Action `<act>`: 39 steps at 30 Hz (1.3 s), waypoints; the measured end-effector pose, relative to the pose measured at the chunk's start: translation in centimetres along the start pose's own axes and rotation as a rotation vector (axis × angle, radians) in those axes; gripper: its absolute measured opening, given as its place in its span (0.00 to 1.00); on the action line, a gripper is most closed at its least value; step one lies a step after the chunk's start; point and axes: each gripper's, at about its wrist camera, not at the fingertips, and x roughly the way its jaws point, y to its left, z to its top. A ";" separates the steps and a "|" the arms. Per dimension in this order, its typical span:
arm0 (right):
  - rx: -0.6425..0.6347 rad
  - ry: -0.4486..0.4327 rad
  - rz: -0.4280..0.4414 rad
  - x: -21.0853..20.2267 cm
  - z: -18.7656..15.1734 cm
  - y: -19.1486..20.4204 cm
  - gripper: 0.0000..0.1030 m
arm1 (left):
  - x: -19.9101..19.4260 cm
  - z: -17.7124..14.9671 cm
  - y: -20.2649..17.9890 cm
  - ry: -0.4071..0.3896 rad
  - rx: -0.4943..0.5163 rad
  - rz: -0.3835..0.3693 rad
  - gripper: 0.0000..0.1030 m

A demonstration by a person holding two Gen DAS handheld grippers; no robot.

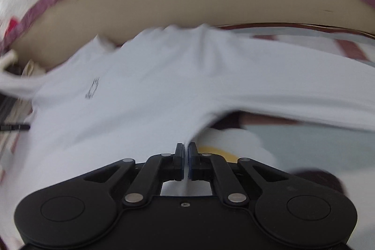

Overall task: Fold clothes
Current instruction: 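Grasp the shirt side edge with the right gripper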

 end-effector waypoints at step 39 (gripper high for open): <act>0.250 0.409 0.143 -3.5 -6.7 -0.6 0.46 | -6.6 -8.8 2.8 0.153 -0.015 -0.078 0.55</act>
